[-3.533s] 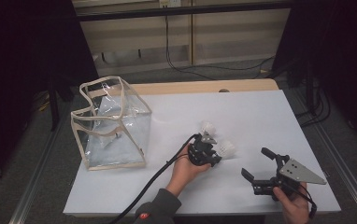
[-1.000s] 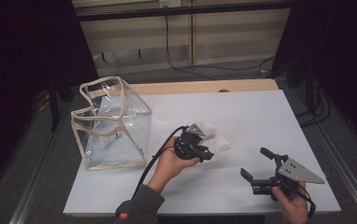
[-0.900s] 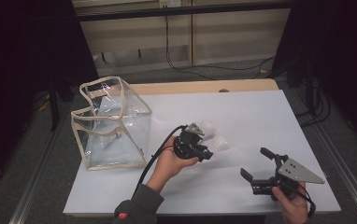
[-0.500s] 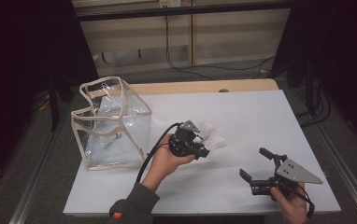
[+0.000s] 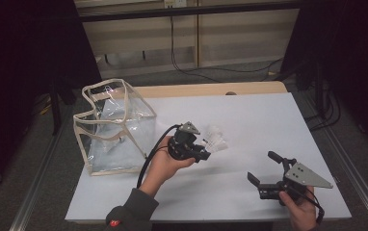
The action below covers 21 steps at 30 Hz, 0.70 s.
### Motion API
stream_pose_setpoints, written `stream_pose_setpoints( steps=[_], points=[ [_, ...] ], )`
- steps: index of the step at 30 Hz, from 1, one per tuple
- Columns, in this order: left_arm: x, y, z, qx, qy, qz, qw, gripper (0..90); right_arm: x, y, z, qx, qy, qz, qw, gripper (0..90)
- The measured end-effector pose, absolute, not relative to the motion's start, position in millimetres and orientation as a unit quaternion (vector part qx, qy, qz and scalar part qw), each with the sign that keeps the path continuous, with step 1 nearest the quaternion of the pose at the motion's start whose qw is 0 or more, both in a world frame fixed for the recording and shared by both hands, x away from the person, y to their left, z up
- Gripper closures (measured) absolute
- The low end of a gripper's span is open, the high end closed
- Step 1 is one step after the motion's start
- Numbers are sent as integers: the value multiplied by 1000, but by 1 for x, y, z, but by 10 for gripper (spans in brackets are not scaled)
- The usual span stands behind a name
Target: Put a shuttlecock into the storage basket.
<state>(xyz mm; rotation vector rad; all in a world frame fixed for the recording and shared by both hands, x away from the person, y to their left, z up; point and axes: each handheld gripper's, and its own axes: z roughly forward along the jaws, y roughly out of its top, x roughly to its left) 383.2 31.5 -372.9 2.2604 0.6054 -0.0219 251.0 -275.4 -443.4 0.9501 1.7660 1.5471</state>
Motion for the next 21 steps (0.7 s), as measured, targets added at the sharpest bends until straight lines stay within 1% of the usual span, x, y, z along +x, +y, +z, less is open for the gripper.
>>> stream_pose_setpoints(
  steps=[21],
  points=[
    [385,47,-361,886,248,6,391,656,252,-277,-443,362,662,583,302,5]
  ],
)
